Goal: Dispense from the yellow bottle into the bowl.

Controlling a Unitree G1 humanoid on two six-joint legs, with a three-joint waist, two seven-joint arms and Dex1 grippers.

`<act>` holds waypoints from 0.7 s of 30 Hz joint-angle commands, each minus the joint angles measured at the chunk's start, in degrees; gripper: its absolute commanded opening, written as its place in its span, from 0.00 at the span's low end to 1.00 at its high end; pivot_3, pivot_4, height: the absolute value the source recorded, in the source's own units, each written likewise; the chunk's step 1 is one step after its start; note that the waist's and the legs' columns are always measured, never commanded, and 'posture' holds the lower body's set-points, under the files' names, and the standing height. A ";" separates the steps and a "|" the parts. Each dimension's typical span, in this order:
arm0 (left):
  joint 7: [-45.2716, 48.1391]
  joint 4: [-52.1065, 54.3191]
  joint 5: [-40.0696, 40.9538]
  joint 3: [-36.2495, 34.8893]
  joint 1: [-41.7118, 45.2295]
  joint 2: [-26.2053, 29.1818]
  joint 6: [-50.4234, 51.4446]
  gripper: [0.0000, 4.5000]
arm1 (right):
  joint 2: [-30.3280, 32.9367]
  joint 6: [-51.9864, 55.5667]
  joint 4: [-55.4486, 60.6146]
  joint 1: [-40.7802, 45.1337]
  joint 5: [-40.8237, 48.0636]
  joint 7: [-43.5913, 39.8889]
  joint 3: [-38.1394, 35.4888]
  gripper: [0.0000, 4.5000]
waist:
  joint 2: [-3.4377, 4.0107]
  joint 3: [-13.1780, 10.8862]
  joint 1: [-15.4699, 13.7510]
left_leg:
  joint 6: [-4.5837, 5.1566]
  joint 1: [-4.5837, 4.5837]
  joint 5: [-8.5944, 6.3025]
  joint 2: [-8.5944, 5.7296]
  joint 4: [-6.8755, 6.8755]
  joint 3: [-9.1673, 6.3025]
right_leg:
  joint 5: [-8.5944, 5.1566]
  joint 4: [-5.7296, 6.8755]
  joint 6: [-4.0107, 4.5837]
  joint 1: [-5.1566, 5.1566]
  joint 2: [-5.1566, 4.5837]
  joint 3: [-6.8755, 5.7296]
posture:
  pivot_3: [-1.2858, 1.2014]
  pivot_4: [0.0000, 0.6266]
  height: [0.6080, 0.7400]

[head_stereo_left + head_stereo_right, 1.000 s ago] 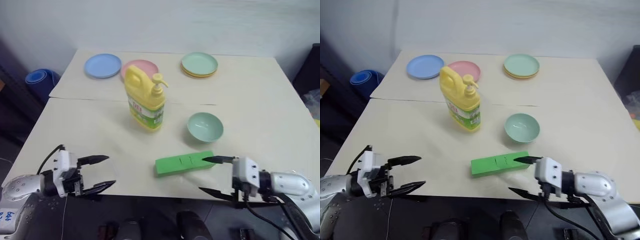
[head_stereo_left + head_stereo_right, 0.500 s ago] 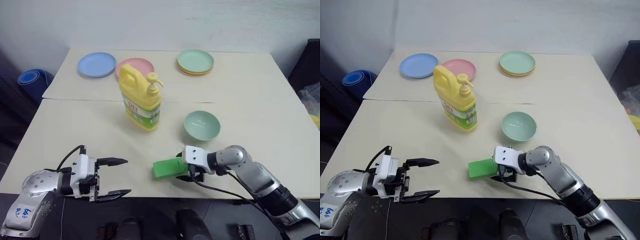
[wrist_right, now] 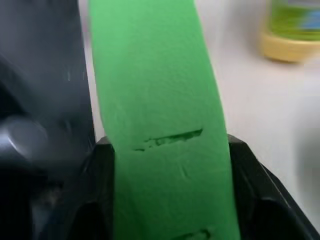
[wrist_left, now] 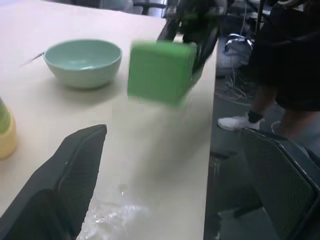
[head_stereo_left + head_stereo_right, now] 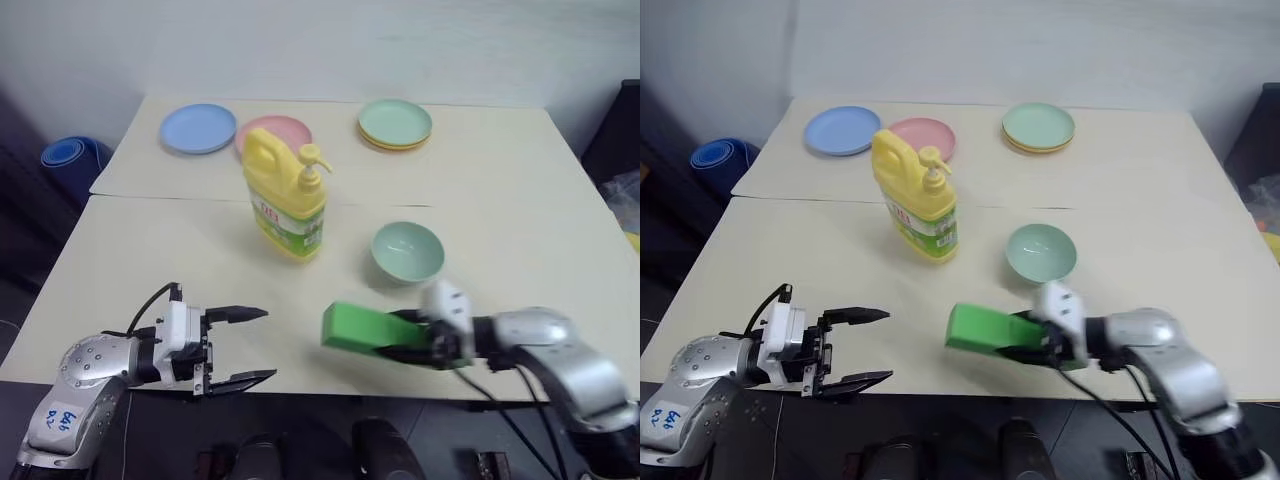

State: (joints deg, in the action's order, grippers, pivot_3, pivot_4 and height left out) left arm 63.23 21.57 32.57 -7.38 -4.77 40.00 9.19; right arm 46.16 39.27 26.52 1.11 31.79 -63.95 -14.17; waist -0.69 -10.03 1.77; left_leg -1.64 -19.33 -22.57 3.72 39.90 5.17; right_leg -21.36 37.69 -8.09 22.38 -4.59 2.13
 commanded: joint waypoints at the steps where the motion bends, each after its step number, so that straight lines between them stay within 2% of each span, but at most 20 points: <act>1: -1.35 1.21 3.52 -0.23 2.74 -2.15 1.06 1.00 | 2.75 5.52 -6.14 0.07 6.81 2.67 -16.68 0.49 | -0.05 0.00 -0.15 | 0.04 0.00 -0.02 0.00 0.03 0.04 | 0.02 -0.08 -0.02 -0.03 0.00 0.02 | 0.52 0.24 1.00; 3: -1.20 2.03 4.05 0.62 4.32 -2.19 2.58 1.00 | 4.32 0.97 -15.66 2.10 0.55 7.53 -18.12 0.49 | -0.16 0.02 -0.06 | 0.04 0.07 -0.02 0.04 0.07 0.07 | 0.02 -0.22 -0.02 -0.16 0.06 0.04 | 0.52 0.24 1.00; 9: -2.49 2.11 4.98 1.51 7.56 -3.05 5.54 1.00 | 8.03 -12.35 -48.65 14.31 -21.63 26.66 -6.30 0.49 | 0.02 -0.04 0.65 | 0.01 0.07 -0.01 0.03 0.04 0.54 | 0.02 -0.20 -0.01 0.01 0.10 0.19 | 0.52 0.24 1.00; 13: -2.64 1.41 4.63 1.17 8.68 -2.88 5.97 1.00 | 7.89 -21.16 -61.18 22.36 -22.43 27.17 -5.46 0.77 | 0.49 -0.18 1.47 | 0.01 0.05 0.00 0.03 0.06 0.92 | 0.02 0.01 -0.02 0.21 0.09 0.30 | 0.52 0.24 1.00; 16: -2.54 1.15 4.59 0.52 8.73 -2.48 6.23 1.00 | 8.51 -24.51 -62.21 24.36 -21.39 23.76 -5.17 0.99 | 0.51 -0.17 1.81 | 0.01 0.06 0.01 0.10 0.05 0.93 | 0.02 0.01 -0.02 0.21 0.16 0.32 | 0.52 0.24 1.00; 18: -2.48 0.97 4.29 0.14 8.34 -2.18 6.12 1.00 | 7.62 -22.64 -55.93 23.90 -17.61 19.81 -6.15 1.00 | 0.51 -0.17 1.96 | 0.01 0.06 0.00 0.12 0.05 0.92 | 0.02 0.01 -0.03 0.21 0.17 0.34 | 0.52 0.24 1.00; 21: -2.58 0.91 4.02 -0.02 7.77 -2.11 5.90 1.00 | 5.81 -13.11 -41.80 20.56 -11.27 16.03 -5.17 1.00 | 0.52 -0.17 2.11 | 0.01 0.06 0.00 0.16 0.05 0.66 | 0.03 0.03 -0.04 0.22 0.17 0.40 | 0.52 0.24 1.00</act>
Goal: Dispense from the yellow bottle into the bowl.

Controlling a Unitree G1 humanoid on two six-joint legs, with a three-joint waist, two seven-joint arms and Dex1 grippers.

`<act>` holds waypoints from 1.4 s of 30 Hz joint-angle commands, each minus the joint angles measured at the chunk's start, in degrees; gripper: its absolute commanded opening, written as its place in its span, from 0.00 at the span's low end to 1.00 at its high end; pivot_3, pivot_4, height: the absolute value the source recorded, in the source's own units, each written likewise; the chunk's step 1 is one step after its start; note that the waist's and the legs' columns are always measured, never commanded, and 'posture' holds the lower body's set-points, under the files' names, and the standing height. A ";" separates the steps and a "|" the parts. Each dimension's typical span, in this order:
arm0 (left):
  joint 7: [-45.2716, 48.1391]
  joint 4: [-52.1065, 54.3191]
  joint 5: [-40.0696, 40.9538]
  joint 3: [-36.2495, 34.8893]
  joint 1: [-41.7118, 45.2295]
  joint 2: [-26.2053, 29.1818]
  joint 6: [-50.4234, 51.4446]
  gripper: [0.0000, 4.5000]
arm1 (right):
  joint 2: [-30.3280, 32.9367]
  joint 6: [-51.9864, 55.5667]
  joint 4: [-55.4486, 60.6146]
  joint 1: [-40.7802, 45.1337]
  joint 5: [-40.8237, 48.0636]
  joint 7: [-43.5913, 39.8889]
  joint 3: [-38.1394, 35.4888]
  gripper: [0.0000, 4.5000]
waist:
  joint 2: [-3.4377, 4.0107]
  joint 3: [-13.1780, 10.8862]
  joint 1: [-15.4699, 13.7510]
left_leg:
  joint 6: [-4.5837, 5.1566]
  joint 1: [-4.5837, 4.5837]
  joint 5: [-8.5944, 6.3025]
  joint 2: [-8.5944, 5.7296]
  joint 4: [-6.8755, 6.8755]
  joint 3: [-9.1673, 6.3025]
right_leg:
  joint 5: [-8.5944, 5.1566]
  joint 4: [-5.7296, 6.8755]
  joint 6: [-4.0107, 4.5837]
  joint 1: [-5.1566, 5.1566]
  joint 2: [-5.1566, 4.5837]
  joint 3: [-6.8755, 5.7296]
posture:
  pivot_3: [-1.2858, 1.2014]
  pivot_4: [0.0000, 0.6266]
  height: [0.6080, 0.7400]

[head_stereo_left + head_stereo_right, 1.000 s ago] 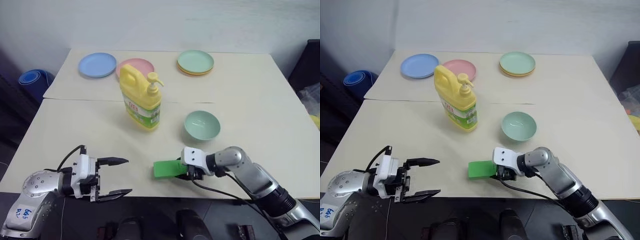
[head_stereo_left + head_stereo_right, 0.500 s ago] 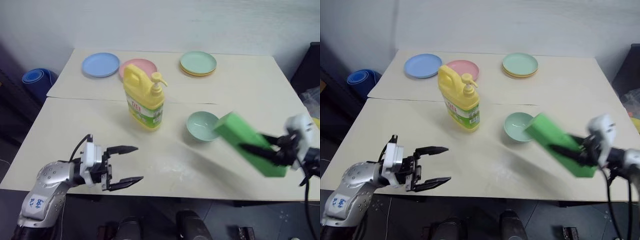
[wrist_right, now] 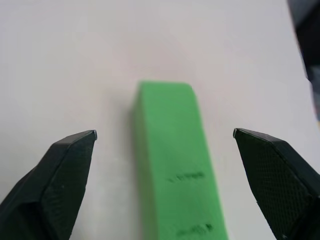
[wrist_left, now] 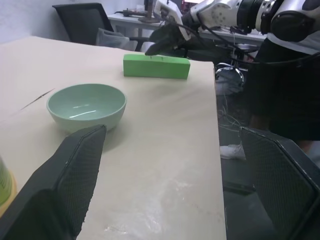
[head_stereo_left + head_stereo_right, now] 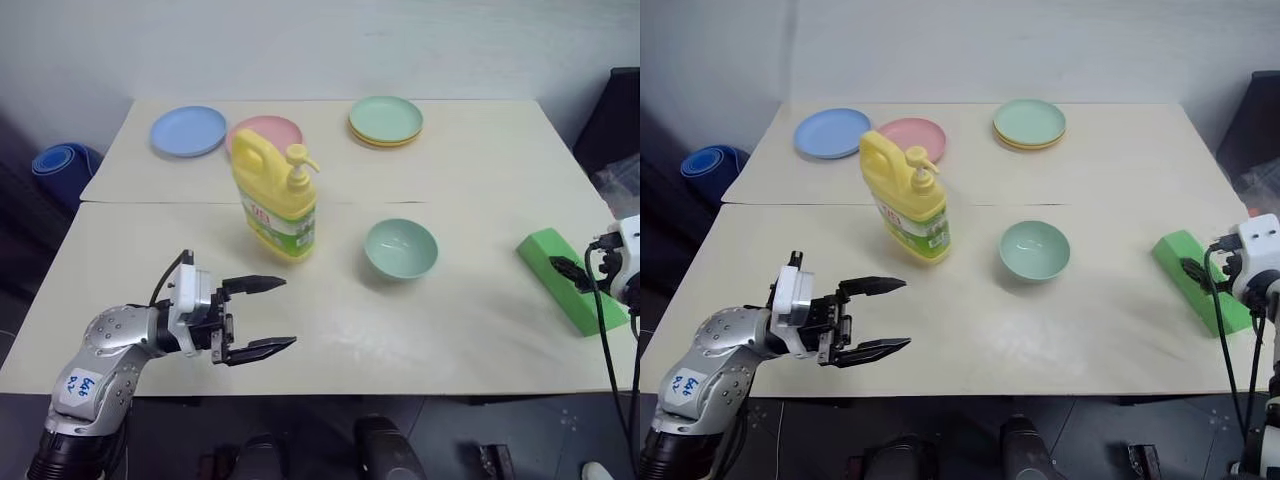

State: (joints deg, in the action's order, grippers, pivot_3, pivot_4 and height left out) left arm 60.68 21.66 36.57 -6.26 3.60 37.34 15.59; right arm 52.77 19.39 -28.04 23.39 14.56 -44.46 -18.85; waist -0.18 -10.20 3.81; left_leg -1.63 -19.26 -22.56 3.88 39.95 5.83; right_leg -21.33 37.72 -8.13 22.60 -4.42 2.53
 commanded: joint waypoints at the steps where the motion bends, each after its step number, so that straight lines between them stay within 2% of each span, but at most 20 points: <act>1: -0.11 0.89 -0.02 -1.13 -0.75 0.49 -0.51 1.00 | -1.23 9.98 17.72 -3.21 7.11 -3.56 0.67 1.00 | 0.00 0.00 0.05 | 0.00 0.01 0.00 0.04 0.03 -0.19 | 0.01 0.02 -0.01 -0.01 0.03 0.01 | 0.52 0.24 1.00; 4: -0.56 1.36 -0.12 -0.94 -1.17 0.24 -0.38 1.00 | -6.95 19.65 36.18 -6.75 14.12 -1.24 5.68 1.00 | -0.04 0.01 -0.12 | 0.00 -0.01 0.00 0.17 0.02 -0.34 | 0.02 0.05 -0.03 -0.01 -0.01 -0.03 | 0.52 0.24 1.00; 7: -0.74 1.53 -0.17 -0.73 -1.17 0.27 -0.18 1.00 | -14.12 19.94 42.96 -7.56 12.18 5.35 9.73 1.00 | -0.14 0.02 -0.26 | -0.02 -0.03 -0.01 0.30 0.02 -0.39 | 0.02 0.04 -0.03 -0.01 0.00 -0.07 | 0.52 0.24 1.00; 10: -0.83 1.34 -0.39 -0.29 -0.75 0.27 -0.16 1.00 | -19.64 16.90 42.72 -6.92 5.92 11.23 15.89 1.00 | -0.14 0.02 -0.94 | -0.03 -0.10 -0.01 -0.05 0.01 -0.42 | 0.04 0.05 -0.07 0.01 -0.15 -0.07 | 0.52 0.24 1.00; 13: -1.15 1.00 -0.89 -0.21 -0.31 0.08 -0.45 1.00 | -23.31 15.79 40.49 -4.93 2.77 13.74 19.93 1.00 | -0.14 0.02 -0.95 | 0.01 -0.14 -0.03 -0.19 0.06 -0.42 | 0.10 -0.05 -0.15 -0.02 -0.20 -0.08 | 0.52 0.24 1.00; 16: -2.13 1.36 -0.91 -0.46 -0.49 -0.30 -0.28 1.00 | -23.87 16.43 37.55 -3.10 0.73 11.97 24.59 1.00 | -0.14 0.03 -0.57 | 0.01 -0.14 -0.03 -0.20 0.04 -0.43 | 0.10 -0.04 -0.15 0.00 -0.14 -0.15 | 0.52 0.24 1.00; 19: -2.46 1.85 -0.86 -0.42 -1.06 -0.40 -0.27 1.00 | -25.31 16.69 34.43 -0.92 -0.60 12.92 25.92 1.00 | -0.14 0.02 -0.37 | 0.01 -0.13 -0.03 -0.16 0.03 -0.43 | 0.10 -0.01 -0.15 0.03 -0.12 -0.17 | 0.52 0.24 1.00; 22: -3.57 2.41 -0.98 -0.67 -1.70 -0.89 -0.59 1.00 | -27.63 14.35 29.86 1.96 -4.30 15.49 27.77 0.78 | -0.15 0.02 0.02 | 0.01 -0.13 -0.03 -0.15 0.05 -0.39 | 0.10 -0.02 -0.15 0.04 -0.12 -0.14 | 0.52 0.24 1.00; 28: -6.64 3.03 0.26 -3.21 -2.50 -1.55 -0.10 1.00 | -29.11 13.45 28.40 2.94 -6.94 14.90 29.91 0.32 | -0.15 0.02 0.90 | 0.00 -0.15 -0.03 -0.11 0.01 -0.50 | 0.10 0.04 -0.15 0.05 -0.15 -0.23 | 0.52 0.24 1.00; 30: -8.02 4.79 2.10 -3.48 -2.83 1.13 5.60 1.00 | -29.17 13.28 28.23 2.98 -7.13 14.47 29.85 0.17 | -0.15 0.02 1.07 | 0.00 -0.17 -0.03 -0.10 0.00 -0.50 | 0.10 0.04 -0.15 0.06 -0.17 -0.24 | 0.52 0.24 1.00; 32: -9.86 5.70 4.41 -4.74 -1.34 1.03 7.68 1.00 | -28.90 12.96 28.13 3.07 -7.10 13.63 29.57 0.03 | -0.17 0.04 1.14 | 0.00 -0.17 -0.03 -0.06 0.01 -0.53 | 0.10 0.04 -0.15 0.05 -0.17 -0.25 | 0.52 0.24 1.00; 35: -11.01 5.71 7.71 -7.18 1.87 1.03 9.17 1.00 | -27.79 13.07 28.67 3.24 -6.20 10.83 29.01 0.01 | -0.26 0.06 0.98 | 0.00 -0.15 -0.03 -0.01 0.03 -0.59 | 0.10 0.05 -0.15 0.00 -0.18 -0.31 | 0.52 0.24 1.00; 39: -15.01 1.81 15.96 -12.17 13.17 1.61 13.79 0.82 | -22.71 15.01 35.63 5.91 -3.06 2.09 28.88 0.00 | -0.31 0.00 0.73 | 0.00 -0.18 -0.03 -0.05 0.06 -0.62 | 0.10 0.06 -0.16 -0.01 -0.24 -0.31 | 0.52 0.24 1.00; 42: -16.46 -3.55 12.01 -9.64 22.89 3.44 15.35 0.62 | -19.35 18.22 40.85 11.31 -2.19 -1.49 29.50 0.00 | -0.32 -0.01 0.98 | 0.00 -0.30 -0.03 -0.15 0.14 -0.67 | 0.12 0.04 -0.19 0.03 -0.24 -0.38 | 0.52 0.24 1.00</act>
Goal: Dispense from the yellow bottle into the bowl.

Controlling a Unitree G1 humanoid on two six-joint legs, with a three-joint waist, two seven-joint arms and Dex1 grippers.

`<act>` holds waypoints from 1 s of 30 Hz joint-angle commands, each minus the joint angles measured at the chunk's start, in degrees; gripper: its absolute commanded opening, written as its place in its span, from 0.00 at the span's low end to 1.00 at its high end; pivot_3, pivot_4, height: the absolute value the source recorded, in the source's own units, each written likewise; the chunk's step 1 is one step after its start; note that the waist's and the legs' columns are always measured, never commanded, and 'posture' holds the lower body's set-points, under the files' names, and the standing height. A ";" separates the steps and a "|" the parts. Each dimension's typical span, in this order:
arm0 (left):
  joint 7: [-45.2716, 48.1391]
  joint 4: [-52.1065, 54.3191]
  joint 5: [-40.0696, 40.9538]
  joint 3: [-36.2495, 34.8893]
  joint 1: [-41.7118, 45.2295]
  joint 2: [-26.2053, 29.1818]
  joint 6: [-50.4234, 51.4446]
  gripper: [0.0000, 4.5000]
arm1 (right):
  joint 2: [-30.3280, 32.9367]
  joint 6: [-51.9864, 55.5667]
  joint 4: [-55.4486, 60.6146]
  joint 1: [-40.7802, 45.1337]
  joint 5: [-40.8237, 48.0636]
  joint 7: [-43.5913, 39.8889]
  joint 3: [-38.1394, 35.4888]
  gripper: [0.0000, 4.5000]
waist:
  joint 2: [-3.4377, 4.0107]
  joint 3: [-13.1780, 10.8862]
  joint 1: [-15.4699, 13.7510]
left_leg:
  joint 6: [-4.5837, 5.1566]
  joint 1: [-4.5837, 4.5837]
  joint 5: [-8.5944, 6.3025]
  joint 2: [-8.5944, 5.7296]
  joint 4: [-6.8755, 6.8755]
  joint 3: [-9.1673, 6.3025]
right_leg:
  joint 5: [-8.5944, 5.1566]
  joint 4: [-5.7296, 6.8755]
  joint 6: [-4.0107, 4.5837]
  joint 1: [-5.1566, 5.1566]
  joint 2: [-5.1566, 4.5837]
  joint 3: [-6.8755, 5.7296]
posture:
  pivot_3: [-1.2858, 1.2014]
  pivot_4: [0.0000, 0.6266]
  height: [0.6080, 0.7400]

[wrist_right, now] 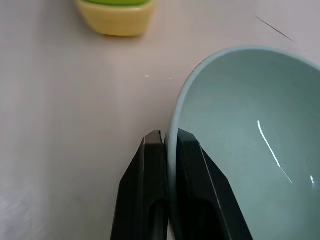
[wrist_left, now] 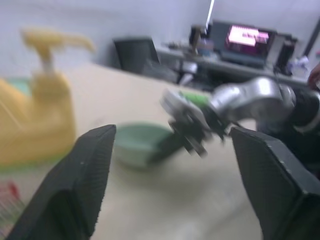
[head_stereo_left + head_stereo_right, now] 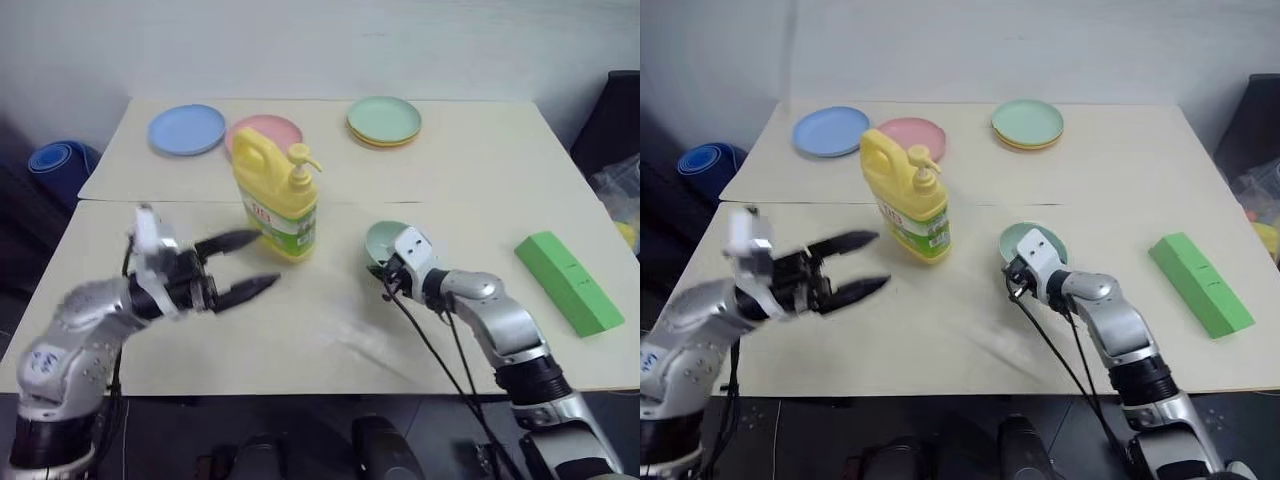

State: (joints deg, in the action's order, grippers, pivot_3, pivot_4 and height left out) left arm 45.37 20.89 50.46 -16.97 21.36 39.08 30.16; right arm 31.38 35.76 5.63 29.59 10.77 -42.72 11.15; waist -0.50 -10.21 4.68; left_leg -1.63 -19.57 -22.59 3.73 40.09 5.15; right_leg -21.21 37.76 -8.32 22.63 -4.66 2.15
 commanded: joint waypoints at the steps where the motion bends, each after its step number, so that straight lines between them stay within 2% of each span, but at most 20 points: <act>1: -1.13 -5.06 -4.87 2.78 8.26 1.85 -0.47 0.55 | 2.91 3.88 8.81 7.22 1.88 -4.10 -0.11 0.00 | 0.01 0.00 0.29 | 0.00 0.01 0.00 -0.03 -0.02 0.01 | 0.00 0.01 0.00 0.00 0.03 -0.01 | 0.52 0.24 1.00; 9: -3.14 -21.75 -17.24 10.42 26.31 -6.33 -8.86 0.02 | 3.92 15.28 16.57 18.81 3.59 -6.18 3.50 0.00 | 0.01 0.01 0.53 | 0.00 -0.32 0.01 -0.04 0.05 -0.12 | 0.00 0.20 0.00 0.28 0.09 -0.32 | 0.52 0.24 1.00; 12: -3.15 -25.48 -21.45 12.23 28.87 -8.38 -12.08 0.00 | 3.50 17.26 17.00 21.45 4.10 -6.42 4.71 0.00 | -0.01 0.00 1.00 | 0.02 -0.91 0.02 -0.13 0.51 -0.22 | 0.07 0.66 0.01 0.98 0.02 -0.40 | 0.52 0.24 1.00; 17: -2.30 -27.79 -24.52 13.86 30.48 -10.01 -13.14 0.00 | 2.59 19.13 16.68 23.79 4.90 -6.28 5.30 0.00 | -0.01 0.00 1.86 | 0.03 -0.91 0.01 -0.10 0.58 -0.36 | 0.07 0.82 0.02 0.98 0.01 -0.57 | 0.52 0.24 1.00; 22: -4.68 -30.59 -29.68 18.10 33.67 -11.91 -9.26 0.00 | 1.37 23.00 17.05 27.59 7.46 -7.45 5.94 0.00 | -0.01 0.00 1.93 | 0.03 -0.92 0.01 -0.10 0.60 -0.47 | 0.07 0.89 0.02 0.97 0.01 -0.56 | 0.52 0.24 1.00; 30: -4.91 -29.64 -34.00 21.19 30.15 -11.12 -4.18 0.00 | 1.22 24.67 17.61 29.78 8.45 -7.39 7.14 0.00 | 0.00 0.02 2.14 | 0.03 -0.89 0.01 -0.09 0.63 -0.75 | 0.07 1.03 0.02 0.89 0.00 -0.57 | 0.52 0.24 1.00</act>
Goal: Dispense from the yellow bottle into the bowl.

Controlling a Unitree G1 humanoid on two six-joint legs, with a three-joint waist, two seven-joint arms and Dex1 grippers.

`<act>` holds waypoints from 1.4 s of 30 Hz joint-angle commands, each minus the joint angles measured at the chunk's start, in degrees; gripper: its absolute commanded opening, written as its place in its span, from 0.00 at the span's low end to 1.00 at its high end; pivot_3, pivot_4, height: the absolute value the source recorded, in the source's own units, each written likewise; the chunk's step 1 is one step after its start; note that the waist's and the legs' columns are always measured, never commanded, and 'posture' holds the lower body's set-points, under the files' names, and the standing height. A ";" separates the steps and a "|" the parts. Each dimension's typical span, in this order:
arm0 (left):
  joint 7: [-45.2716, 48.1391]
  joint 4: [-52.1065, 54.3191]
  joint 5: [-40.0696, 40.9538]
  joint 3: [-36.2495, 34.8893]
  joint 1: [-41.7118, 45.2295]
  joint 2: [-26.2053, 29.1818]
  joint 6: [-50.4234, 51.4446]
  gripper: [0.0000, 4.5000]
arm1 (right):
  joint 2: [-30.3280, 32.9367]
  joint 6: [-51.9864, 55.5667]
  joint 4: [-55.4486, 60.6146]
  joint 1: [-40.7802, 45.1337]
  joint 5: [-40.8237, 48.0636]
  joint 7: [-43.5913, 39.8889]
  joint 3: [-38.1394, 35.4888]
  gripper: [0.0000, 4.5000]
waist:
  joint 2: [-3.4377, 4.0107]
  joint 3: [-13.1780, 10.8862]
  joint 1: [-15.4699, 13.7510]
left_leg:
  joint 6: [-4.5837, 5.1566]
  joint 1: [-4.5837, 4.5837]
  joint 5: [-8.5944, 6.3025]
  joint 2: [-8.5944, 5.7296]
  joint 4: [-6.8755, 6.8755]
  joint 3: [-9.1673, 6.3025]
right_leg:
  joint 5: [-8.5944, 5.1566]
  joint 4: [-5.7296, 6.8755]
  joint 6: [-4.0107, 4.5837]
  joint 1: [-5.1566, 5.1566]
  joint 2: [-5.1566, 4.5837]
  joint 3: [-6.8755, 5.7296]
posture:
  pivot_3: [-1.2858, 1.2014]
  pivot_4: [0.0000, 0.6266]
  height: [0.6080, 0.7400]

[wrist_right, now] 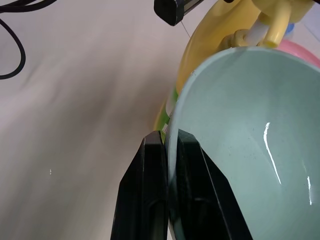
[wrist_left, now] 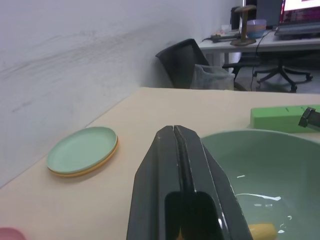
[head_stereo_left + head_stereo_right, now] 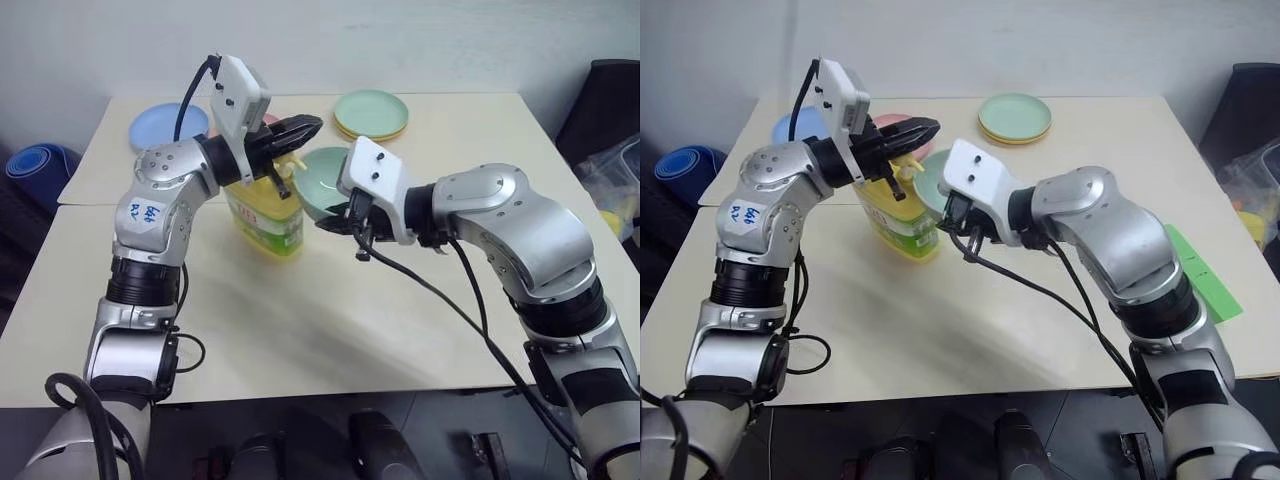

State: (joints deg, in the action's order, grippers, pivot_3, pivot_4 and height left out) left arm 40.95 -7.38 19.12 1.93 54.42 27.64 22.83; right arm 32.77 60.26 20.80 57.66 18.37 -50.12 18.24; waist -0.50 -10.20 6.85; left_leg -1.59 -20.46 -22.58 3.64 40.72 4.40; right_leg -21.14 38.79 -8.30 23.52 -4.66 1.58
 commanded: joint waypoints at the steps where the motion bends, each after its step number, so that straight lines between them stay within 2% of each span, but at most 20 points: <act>1: -0.94 -1.20 -2.86 2.32 -3.25 0.10 3.85 0.00 | -0.26 0.36 2.54 1.74 1.00 0.12 0.03 0.00 | 0.01 0.02 -0.04 | 0.00 0.01 0.00 0.00 0.01 -0.04 | 0.00 0.00 0.00 -0.03 -0.01 0.00 | 0.52 0.24 1.00; 15: -6.22 0.40 -5.33 5.34 -11.80 -4.23 6.80 0.00 | -1.84 0.47 3.16 -0.43 1.66 2.40 0.74 0.00 | 0.29 0.98 -0.47 | 0.00 0.39 0.00 -0.02 0.01 -0.82 | 0.00 -0.14 0.00 -0.50 -0.02 0.09 | 0.52 0.24 1.00; 19: -6.93 -0.05 -6.13 5.04 -12.68 -5.28 6.14 0.00 | -2.29 0.58 2.58 -0.47 1.94 2.75 0.44 0.00 | 0.32 1.41 -0.72 | 0.00 1.34 0.00 -0.05 -0.66 -0.85 | 0.00 -0.97 0.01 -1.39 -0.02 0.14 | 0.52 0.24 1.00; 25: -8.14 0.49 -1.98 -1.13 -10.43 -8.84 4.69 0.00 | -1.96 0.94 2.37 -0.79 1.78 3.66 0.03 0.00 | 0.36 1.47 -1.44 | -0.01 1.39 0.00 -0.08 -0.67 -0.93 | 0.00 -1.02 0.01 -1.48 -0.10 0.11 | 0.52 0.24 1.00; 30: -7.28 1.85 2.40 -7.42 -7.27 -10.37 -0.01 0.00 | 1.08 -0.12 2.04 -3.51 1.46 3.48 -1.33 0.00 | 0.31 1.45 -2.10 | -0.02 1.17 0.00 -0.13 -0.67 -0.92 | 0.00 -1.00 0.00 -1.27 -0.17 0.11 | 0.52 0.24 1.00; 33: -0.47 5.06 11.54 -14.50 -6.48 -9.23 -4.17 0.00 | 6.65 -7.69 -1.20 -11.34 -1.23 2.41 -3.37 0.00 | 0.16 1.35 -2.30 | -0.03 0.83 0.01 -0.17 -0.67 -0.94 | 0.00 -0.95 0.00 -0.99 -0.22 0.05 | 0.52 0.24 1.00; 35: 3.57 7.08 15.19 -16.83 -8.00 -6.79 -4.00 0.00 | 8.98 -14.21 -4.19 -16.52 -3.04 2.00 -3.95 0.00 | 0.11 1.30 -2.10 | -0.03 0.32 0.01 -0.17 -0.61 -1.17 | 0.01 -0.96 -0.02 -0.72 -0.26 -0.28 | 0.52 0.24 1.00; 38: 7.83 9.24 16.77 -17.96 -12.26 -1.82 -2.80 0.00 | 11.67 -27.72 -9.77 -22.25 -8.90 1.77 -2.34 0.00 | 0.15 1.27 -1.63 | -0.01 0.16 0.01 -0.66 -0.65 -1.29 | 0.03 -0.91 -0.04 -0.49 -0.43 -0.48 | 0.52 0.24 1.00; 42: 12.51 10.22 14.56 -19.64 -21.90 5.91 -4.77 0.00 | 10.76 -45.80 -21.62 -28.10 -14.37 1.74 -1.16 0.00 | 0.10 1.16 -0.55 | 0.06 0.14 0.03 -0.92 -0.76 -1.37 | 0.02 -0.97 -0.04 -0.49 -0.62 -0.67 | 0.52 0.24 1.00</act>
State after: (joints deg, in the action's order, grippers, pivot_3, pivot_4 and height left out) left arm 51.70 1.38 34.31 -15.85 33.76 31.97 19.58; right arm 43.87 21.07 1.39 30.32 5.85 -48.19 17.46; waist -0.39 -9.03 6.30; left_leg -1.53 -20.32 -22.55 2.70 39.95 2.97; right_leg -21.12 37.81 -8.34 23.00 -5.33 0.81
